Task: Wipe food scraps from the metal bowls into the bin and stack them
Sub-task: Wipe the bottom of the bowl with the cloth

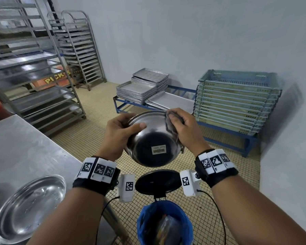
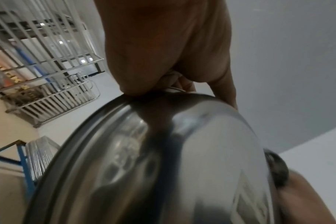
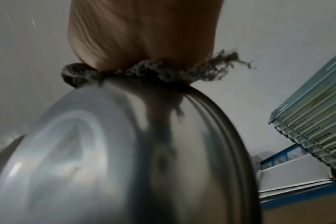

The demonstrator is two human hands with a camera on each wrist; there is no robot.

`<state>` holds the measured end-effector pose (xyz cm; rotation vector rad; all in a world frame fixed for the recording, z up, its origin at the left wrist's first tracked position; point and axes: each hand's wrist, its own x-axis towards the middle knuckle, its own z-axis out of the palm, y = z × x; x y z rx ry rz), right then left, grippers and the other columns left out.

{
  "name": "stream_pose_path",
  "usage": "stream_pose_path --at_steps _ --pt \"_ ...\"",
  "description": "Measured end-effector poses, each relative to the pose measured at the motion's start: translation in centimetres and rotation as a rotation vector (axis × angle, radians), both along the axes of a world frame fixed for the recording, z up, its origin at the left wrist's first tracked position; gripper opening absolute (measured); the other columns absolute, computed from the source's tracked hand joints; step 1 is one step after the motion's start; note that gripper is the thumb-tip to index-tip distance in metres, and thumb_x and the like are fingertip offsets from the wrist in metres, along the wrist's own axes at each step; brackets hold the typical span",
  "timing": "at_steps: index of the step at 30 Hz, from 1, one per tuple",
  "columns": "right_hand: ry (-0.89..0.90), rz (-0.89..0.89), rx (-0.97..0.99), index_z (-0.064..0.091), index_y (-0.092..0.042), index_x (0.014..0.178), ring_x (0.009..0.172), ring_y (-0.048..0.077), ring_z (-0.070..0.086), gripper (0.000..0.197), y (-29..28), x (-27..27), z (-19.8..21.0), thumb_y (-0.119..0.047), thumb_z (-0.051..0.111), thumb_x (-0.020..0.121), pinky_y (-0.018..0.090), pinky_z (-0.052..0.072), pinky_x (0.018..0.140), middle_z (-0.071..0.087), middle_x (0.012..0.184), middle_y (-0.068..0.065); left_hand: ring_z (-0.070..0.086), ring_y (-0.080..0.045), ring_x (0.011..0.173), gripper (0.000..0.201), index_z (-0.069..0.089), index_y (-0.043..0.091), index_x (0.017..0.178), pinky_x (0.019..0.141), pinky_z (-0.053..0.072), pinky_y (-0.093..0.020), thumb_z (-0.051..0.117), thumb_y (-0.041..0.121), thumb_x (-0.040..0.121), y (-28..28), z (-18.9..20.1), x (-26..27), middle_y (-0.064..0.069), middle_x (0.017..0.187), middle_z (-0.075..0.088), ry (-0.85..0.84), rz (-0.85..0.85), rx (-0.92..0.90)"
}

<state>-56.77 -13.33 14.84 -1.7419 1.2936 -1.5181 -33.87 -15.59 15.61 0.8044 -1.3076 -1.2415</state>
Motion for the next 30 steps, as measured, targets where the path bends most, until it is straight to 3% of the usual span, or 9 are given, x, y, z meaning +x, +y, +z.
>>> stream_pose_path --at_steps 3,6,9,14,17,21,24,27,30 --pt "0.038 0.006 -0.04 0.072 -0.021 0.112 0.098 0.01 0.067 0.022 0.0 0.2 0.7 -0.029 0.055 0.099 0.031 0.054 0.089 0.072 0.1 -0.008 0.076 -0.028 0.086 0.047 0.073 0.011 0.107 0.07 0.062 -0.035 0.096 0.019 0.067 0.2 -0.2 -0.4 -0.009 0.096 0.079 -0.002 -0.002 -0.006" --pt "-0.044 -0.01 0.001 0.072 -0.019 0.109 0.087 0.01 0.066 0.022 -0.4 -0.5 0.1 -0.03 0.054 0.101 0.034 0.052 0.084 0.071 0.09 -0.011 0.076 -0.023 0.082 0.036 0.072 0.013 0.107 0.068 0.06 -0.032 0.089 0.018 0.075 0.4 -0.2 0.1 -0.007 0.094 0.079 0.064 0.023 0.023" --pt "-0.072 0.015 0.025 0.073 -0.018 0.105 0.075 0.007 0.064 0.019 -0.5 -0.5 0.0 -0.028 0.057 0.1 0.035 0.051 0.078 0.07 0.081 -0.012 0.078 -0.027 0.083 0.034 0.072 0.012 0.114 0.068 0.062 -0.032 0.076 0.028 0.084 0.6 0.0 0.3 -0.01 0.097 0.08 -0.16 -0.025 -0.058" --pt "0.12 0.007 0.009 0.074 -0.023 0.107 0.094 0.007 0.067 0.015 -0.1 0.6 1.0 -0.023 0.06 0.101 0.027 0.054 0.083 0.073 0.098 -0.01 0.078 -0.023 0.091 0.051 0.071 0.017 0.116 0.08 0.064 -0.037 0.089 0.034 0.072 -0.1 1.1 -0.2 -0.005 0.103 0.079 -0.453 -0.14 -0.196" --pt "0.045 0.01 0.005 0.072 -0.022 0.109 0.094 0.005 0.066 0.016 -0.2 0.3 0.6 -0.022 0.057 0.103 0.021 0.053 0.081 0.072 0.1 -0.01 0.078 -0.029 0.092 0.054 0.074 0.021 0.11 0.08 0.065 -0.04 0.099 0.03 0.063 -0.9 1.2 0.1 -0.009 0.104 0.079 -0.311 -0.129 -0.186" --pt "-0.044 -0.014 0.055 0.069 -0.021 0.108 0.089 0.006 0.065 0.018 -0.2 -0.6 -0.5 -0.023 0.051 0.106 0.024 0.049 0.083 0.069 0.095 -0.007 0.078 -0.032 0.093 0.06 0.077 0.023 0.108 0.076 0.064 -0.038 0.101 0.037 0.055 -1.2 0.6 0.6 -0.013 0.104 0.079 -0.102 -0.071 -0.071" --pt "0.026 -0.004 0.015 0.071 -0.022 0.107 0.092 0.003 0.065 0.016 -0.8 -0.2 0.3 -0.023 0.055 0.103 0.017 0.05 0.082 0.071 0.096 -0.011 0.078 -0.029 0.094 0.052 0.075 0.019 0.109 0.078 0.064 -0.037 0.095 0.025 0.062 -0.7 0.4 -0.4 -0.009 0.104 0.08 -0.181 -0.072 -0.11" --pt "-0.04 0.002 0.023 0.07 -0.018 0.11 0.094 0.011 0.066 0.02 -1.0 -0.6 0.3 -0.026 0.053 0.104 0.023 0.051 0.083 0.07 0.1 -0.004 0.078 -0.027 0.088 0.043 0.074 0.017 0.109 0.071 0.063 -0.033 0.092 0.014 0.069 -1.2 0.5 -0.1 -0.009 0.099 0.08 -0.043 -0.024 -0.08" --pt "-0.107 -0.004 0.033 0.069 -0.014 0.105 0.085 0.013 0.064 0.021 -1.2 -1.0 -0.1 -0.02 0.049 0.107 0.024 0.051 0.079 0.069 0.094 0.007 0.077 -0.028 0.087 0.045 0.072 0.016 0.111 0.069 0.062 -0.034 0.094 0.022 0.072 -1.4 -0.1 0.5 -0.011 0.102 0.079 0.045 -0.01 -0.006"
